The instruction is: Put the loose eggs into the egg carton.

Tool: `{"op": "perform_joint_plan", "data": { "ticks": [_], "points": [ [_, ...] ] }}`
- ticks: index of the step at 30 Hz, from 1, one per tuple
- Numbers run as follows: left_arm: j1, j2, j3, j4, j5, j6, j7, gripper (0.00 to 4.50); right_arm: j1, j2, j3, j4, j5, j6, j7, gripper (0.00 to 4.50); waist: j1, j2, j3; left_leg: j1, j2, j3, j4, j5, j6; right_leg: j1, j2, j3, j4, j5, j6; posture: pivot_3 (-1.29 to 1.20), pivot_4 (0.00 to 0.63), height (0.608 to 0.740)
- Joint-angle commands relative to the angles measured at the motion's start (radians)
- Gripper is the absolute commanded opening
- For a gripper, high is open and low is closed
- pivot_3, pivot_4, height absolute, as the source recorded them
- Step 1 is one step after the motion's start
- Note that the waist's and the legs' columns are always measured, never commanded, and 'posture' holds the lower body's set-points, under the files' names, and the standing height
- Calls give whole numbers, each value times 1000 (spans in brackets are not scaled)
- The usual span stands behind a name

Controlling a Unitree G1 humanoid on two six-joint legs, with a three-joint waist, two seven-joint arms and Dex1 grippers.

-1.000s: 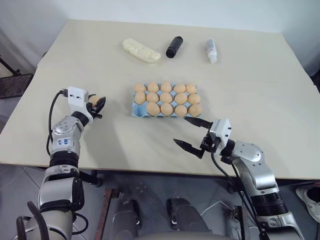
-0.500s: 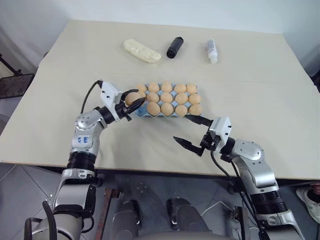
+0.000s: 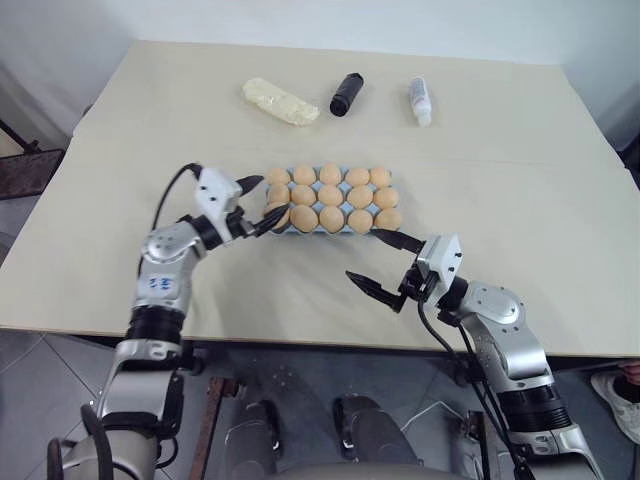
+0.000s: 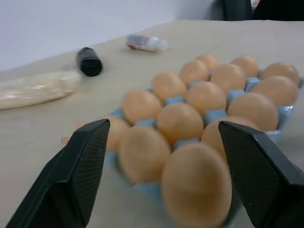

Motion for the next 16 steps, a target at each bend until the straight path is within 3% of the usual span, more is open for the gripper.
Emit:
{"op": "perform_joint_plan", "data": {
  "ticks": [1, 7, 16],
  "points": [
    [83, 79, 60, -123, -58, 13, -63, 3892, -5, -19, -25, -15, 11, -10, 11, 4500, 1, 0, 0, 0, 0, 0, 0, 0, 0, 0, 0, 0, 0, 0, 0, 0, 150, 740],
    [315, 217, 114, -242, -93, 71, -156, 3892, -26, -56, -60, 42, 18, -14, 33, 4500, 1, 0, 0, 0, -2, 0, 0, -1, 1, 1, -4, -1, -1, 0, 0, 0, 150, 740],
    [453, 210, 159, -322, -82, 68, -91, 3892, -47, -71, -81, 83, 21, -15, 47, 4500, 4, 0, 0, 0, -3, -4, -6, -4, -1, 1, -6, 5, -3, -1, -3, 0, 150, 740]
  ]
}}
